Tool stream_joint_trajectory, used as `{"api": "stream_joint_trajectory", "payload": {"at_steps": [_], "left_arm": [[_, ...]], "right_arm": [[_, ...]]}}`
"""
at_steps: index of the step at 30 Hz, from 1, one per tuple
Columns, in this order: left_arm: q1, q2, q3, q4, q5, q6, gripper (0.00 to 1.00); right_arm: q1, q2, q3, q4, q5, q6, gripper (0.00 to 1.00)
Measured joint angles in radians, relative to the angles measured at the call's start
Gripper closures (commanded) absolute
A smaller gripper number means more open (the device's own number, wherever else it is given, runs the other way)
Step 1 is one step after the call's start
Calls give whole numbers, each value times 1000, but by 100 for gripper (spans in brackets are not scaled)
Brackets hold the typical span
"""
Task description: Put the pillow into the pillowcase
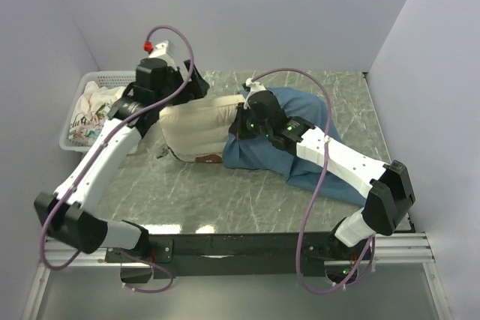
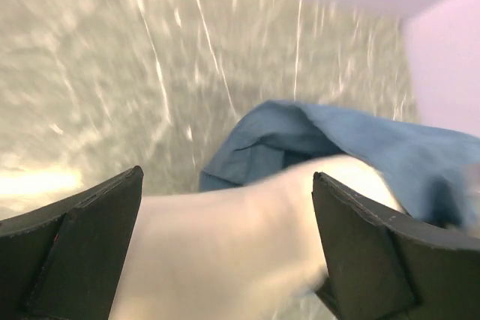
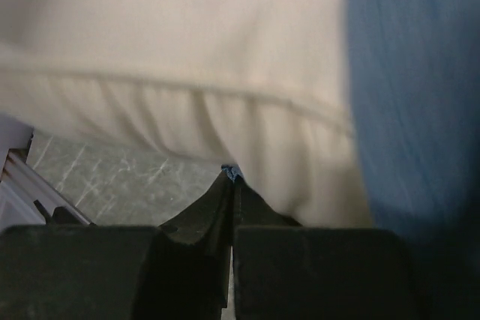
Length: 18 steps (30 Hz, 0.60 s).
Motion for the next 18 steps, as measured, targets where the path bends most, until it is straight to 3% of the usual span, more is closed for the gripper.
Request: {"api": "stream_joint_trajectory", "payload": {"at_steps": [4, 11, 18], "left_arm": [[0, -96, 13, -35, -102, 26, 1], [45, -272, -234, -58, -250, 26, 1], [208, -272, -409, 35, -156, 20, 1]], "right_arm": [[-19, 2, 0, -1, 3, -8, 100], [-21, 2, -2, -1, 8, -13, 100], [-51, -26, -76, -12, 30, -13, 100]]}}
